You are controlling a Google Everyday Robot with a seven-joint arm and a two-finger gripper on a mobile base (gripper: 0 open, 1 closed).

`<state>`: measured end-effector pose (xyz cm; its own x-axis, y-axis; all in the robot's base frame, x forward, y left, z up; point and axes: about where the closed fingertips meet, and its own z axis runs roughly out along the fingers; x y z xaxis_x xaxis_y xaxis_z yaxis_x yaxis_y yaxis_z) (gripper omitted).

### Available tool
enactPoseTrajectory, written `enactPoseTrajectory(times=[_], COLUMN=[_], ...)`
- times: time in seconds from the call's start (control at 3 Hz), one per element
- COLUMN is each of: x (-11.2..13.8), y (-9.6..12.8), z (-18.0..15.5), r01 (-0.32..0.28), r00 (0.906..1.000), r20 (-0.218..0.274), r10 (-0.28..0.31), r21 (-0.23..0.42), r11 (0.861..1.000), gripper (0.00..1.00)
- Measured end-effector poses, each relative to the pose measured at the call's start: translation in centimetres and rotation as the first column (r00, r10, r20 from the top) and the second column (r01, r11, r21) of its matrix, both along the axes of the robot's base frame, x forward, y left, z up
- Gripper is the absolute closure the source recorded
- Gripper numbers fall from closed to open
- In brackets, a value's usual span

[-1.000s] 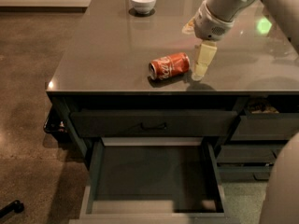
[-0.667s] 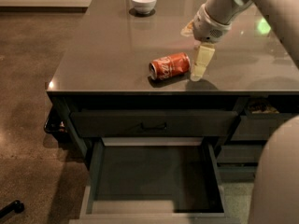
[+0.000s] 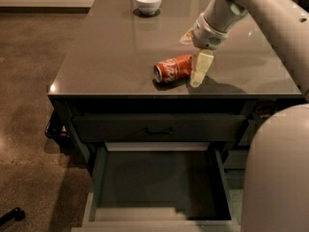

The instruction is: Place coke can into middle drawer

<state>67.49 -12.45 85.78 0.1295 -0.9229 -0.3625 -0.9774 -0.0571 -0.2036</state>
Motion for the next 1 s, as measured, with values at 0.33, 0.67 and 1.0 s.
enactPoseTrajectory(times=[0.33,0.67,1.0], x=[0.46,0.49,0.50], y=[0.31,0.33,0.33], z=[-1.32,-1.39,-1.39], r01=[-0.016,-0.017,-0.017], r00=[0.9992,0.9991,0.9991], r20=[-0.037,-0.038,-0.038], r10=[0.017,0.017,0.017], r21=[0.015,0.016,0.016], r11=[1.000,1.000,1.000], gripper=[0.19,0.41,0.65])
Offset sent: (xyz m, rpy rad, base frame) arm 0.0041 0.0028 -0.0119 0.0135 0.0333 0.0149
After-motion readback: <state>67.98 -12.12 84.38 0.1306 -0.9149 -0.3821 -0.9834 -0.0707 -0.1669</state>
